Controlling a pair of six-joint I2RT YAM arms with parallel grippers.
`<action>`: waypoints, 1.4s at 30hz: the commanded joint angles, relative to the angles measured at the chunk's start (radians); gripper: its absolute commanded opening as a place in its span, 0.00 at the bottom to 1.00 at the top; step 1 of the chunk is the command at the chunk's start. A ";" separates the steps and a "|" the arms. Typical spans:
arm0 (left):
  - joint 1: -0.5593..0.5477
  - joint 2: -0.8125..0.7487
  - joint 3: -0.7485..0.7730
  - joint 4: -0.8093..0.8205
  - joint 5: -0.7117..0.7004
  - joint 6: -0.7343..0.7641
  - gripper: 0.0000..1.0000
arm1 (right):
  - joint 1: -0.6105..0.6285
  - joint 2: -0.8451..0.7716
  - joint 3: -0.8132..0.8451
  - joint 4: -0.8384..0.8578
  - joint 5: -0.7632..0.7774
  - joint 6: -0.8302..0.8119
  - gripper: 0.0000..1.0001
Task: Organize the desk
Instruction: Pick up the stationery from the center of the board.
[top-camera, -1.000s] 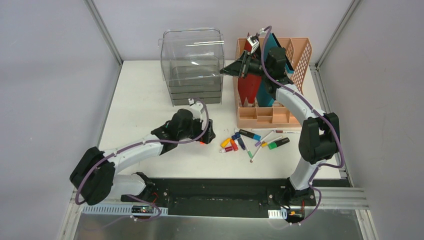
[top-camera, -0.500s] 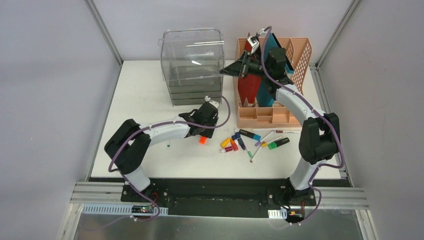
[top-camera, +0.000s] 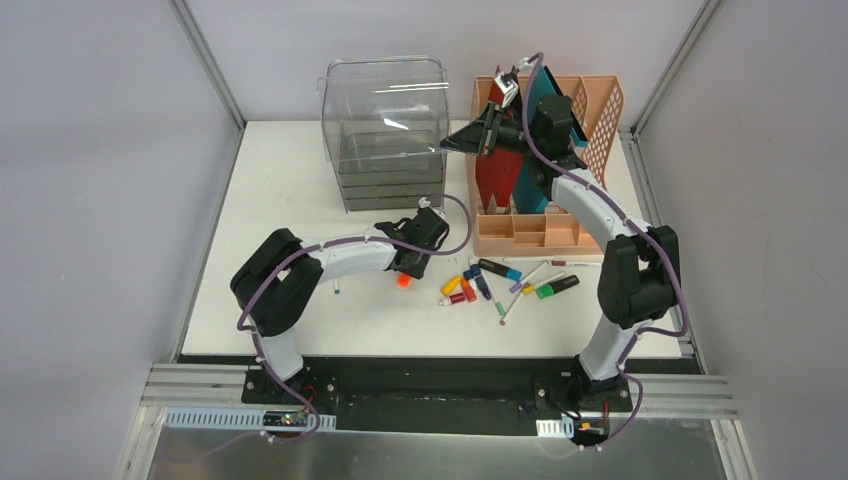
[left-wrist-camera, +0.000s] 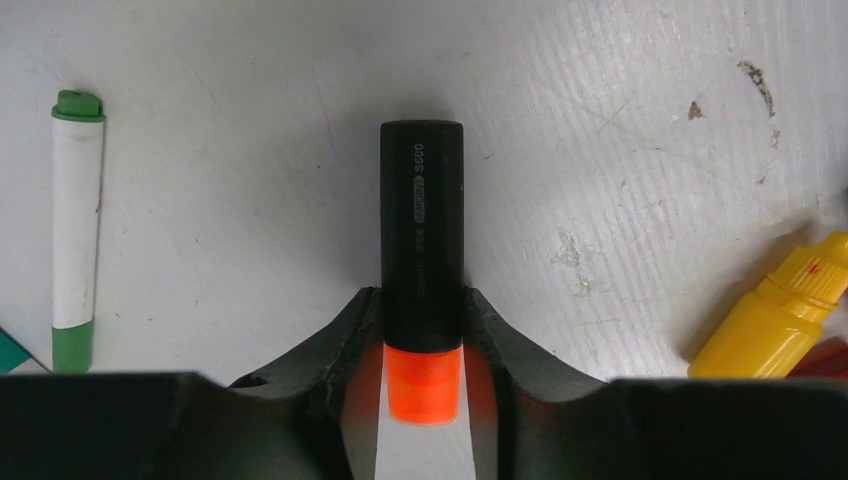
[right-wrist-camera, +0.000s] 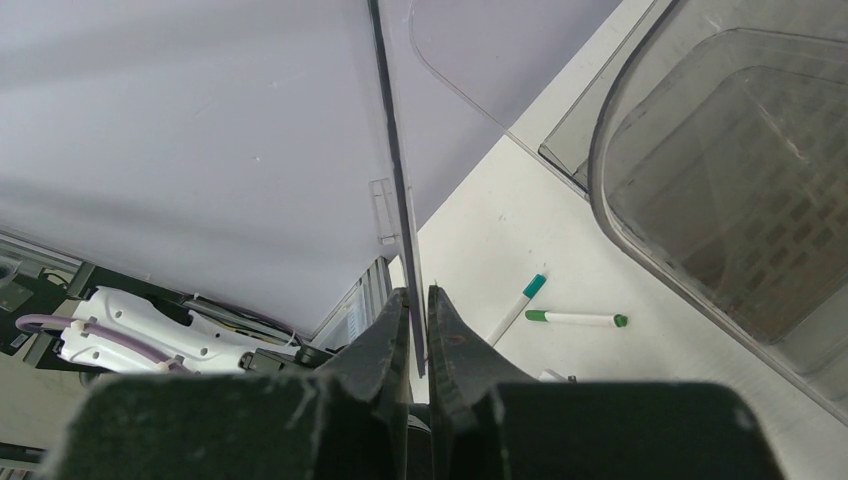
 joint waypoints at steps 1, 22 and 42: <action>-0.014 0.033 0.024 -0.040 -0.041 0.012 0.27 | -0.011 -0.050 -0.003 0.024 0.006 0.006 0.01; 0.088 -0.630 -0.442 0.479 -0.024 -0.200 0.00 | -0.012 -0.063 -0.010 0.022 0.007 0.001 0.01; 0.431 -0.621 -0.676 1.274 0.201 -0.907 0.00 | -0.009 -0.048 -0.006 0.043 0.003 0.021 0.01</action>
